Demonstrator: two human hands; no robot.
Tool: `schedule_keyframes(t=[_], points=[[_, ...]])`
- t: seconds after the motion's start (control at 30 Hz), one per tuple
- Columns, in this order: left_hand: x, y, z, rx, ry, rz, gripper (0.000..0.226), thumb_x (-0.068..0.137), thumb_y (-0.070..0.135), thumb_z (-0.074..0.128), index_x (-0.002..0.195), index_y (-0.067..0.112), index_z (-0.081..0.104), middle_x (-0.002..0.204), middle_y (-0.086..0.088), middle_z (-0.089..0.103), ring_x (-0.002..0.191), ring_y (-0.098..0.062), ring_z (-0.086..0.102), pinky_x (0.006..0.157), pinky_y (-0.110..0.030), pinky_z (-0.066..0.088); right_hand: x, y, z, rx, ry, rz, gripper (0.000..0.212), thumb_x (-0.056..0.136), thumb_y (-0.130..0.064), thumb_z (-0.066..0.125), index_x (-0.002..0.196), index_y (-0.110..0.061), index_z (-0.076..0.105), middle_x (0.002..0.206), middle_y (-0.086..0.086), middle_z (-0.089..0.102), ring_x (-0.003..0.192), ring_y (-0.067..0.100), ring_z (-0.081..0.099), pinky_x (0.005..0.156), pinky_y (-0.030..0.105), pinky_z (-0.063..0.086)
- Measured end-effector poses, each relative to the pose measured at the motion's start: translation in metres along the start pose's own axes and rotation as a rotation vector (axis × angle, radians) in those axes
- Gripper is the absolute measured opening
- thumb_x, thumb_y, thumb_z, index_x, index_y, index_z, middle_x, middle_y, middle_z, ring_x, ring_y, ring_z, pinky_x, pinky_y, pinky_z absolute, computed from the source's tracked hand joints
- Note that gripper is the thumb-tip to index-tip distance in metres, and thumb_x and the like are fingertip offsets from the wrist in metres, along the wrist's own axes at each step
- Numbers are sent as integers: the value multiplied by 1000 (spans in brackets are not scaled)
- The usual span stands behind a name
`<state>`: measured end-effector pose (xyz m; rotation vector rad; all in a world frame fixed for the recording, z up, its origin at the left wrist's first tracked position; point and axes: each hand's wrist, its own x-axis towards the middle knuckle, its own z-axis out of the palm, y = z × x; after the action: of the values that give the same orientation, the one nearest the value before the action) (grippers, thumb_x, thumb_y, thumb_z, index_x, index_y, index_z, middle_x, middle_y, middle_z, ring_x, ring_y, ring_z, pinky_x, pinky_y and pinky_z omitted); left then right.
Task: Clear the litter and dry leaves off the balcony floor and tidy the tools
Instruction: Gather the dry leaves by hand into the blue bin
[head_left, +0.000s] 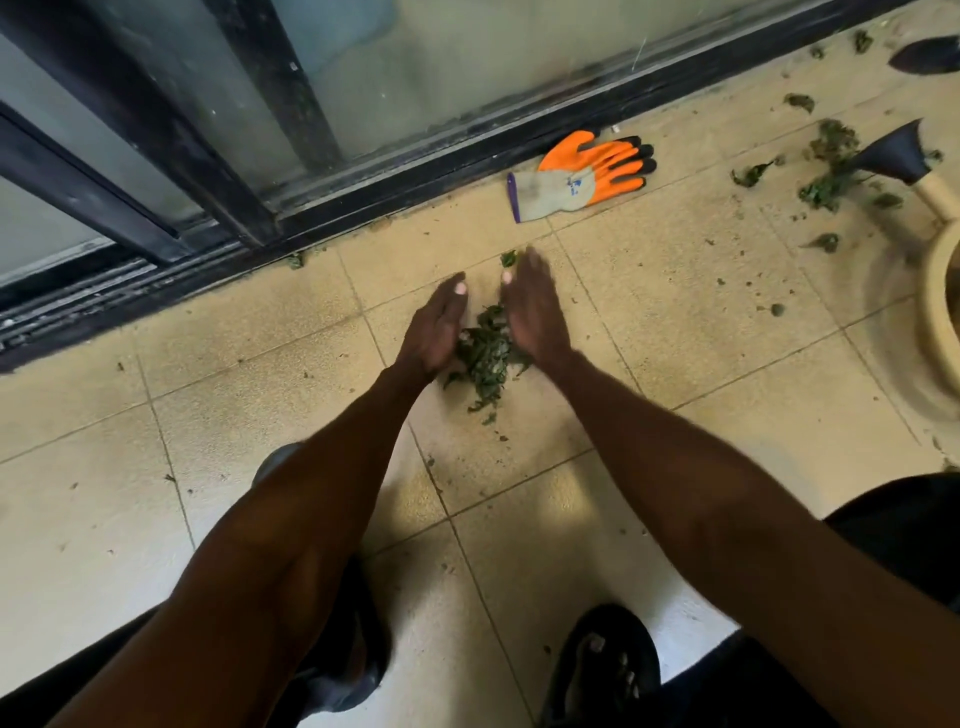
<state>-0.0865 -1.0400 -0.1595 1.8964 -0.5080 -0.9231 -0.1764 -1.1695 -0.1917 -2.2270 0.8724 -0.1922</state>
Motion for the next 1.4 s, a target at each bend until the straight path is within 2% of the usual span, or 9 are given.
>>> schedule_keyframes(t=[0.2, 0.33, 0.47, 0.53, 0.6, 0.77, 0.93, 1.1, 1.4], points=[[5, -16, -21, -279, 68, -225, 71, 88, 69, 47, 135, 16, 56, 144, -15, 49, 135, -36, 44, 115, -55, 30, 49, -7, -12, -123, -302, -104, 53, 106, -36, 23, 148, -6, 35, 160, 15, 21, 149, 32, 12, 121, 43, 9], [-24, 6, -4, -291, 80, -187, 45, 104, 47, 34, 121, 16, 62, 135, -8, 56, 119, -20, 54, 108, -38, 37, -25, -4, -5, -202, -373, -281, 50, 107, -33, 23, 152, -12, 26, 161, 10, 19, 150, 26, 12, 122, 39, 5], [-47, 3, 2, -273, 247, -248, 46, 106, 45, 26, 82, 22, 58, 84, -3, 58, 72, -16, 57, 75, -32, 42, -60, -17, -29, 99, -102, 51, 58, 100, -46, 43, 146, -10, 40, 150, 11, 42, 137, 24, 39, 117, 36, 27], [-56, -8, -6, -273, 479, -341, 56, 104, 51, 23, 97, 16, 66, 93, -4, 60, 85, -20, 57, 82, -35, 44, -66, -12, -47, 79, -13, 273, 70, 88, -51, 64, 140, -8, 44, 138, 14, 49, 126, 26, 45, 111, 37, 34], [-66, -17, -14, -374, 660, -429, 58, 103, 52, 26, 94, 13, 67, 93, -7, 66, 87, -24, 61, 83, -36, 46, -74, -9, -58, -113, -255, 370, 107, 73, -58, 76, 151, -10, 21, 153, 21, 22, 142, 36, 19, 116, 48, 22], [-71, -25, -13, -702, 686, -495, 55, 101, 50, 34, 66, 13, 54, 60, -6, 54, 49, -18, 43, 50, -24, 31, -90, -19, -35, -339, -546, 176, 140, 55, -43, 93, 154, -11, -2, 152, 24, 4, 138, 44, 10, 110, 54, 29], [-66, -27, 0, -779, 653, -446, 51, 103, 46, 36, 80, 6, 59, 65, -10, 56, 49, -17, 46, 44, -21, 32, -80, -27, -12, -278, -453, 76, 121, 62, -33, 90, 152, -10, 13, 149, 23, 12, 134, 44, 23, 109, 47, 36], [-60, -29, -9, -888, 689, -464, 52, 102, 47, 36, 87, 2, 58, 68, -15, 58, 50, -19, 48, 45, -24, 34, -75, -47, -7, -269, -599, 51, 121, 66, -33, 89, 155, -35, 7, 157, 18, -6, 143, 41, 3, 109, 54, 34], [-58, -36, -22, -903, 648, -538, 44, 103, 40, 35, 96, 2, 55, 75, -17, 58, 58, -21, 49, 48, -28, 36, -101, -59, 18, -584, -447, -406, 26, 95, -8, 48, 116, -5, 64, 115, 15, 50, 112, 32, 46, 74, 38, 46]])
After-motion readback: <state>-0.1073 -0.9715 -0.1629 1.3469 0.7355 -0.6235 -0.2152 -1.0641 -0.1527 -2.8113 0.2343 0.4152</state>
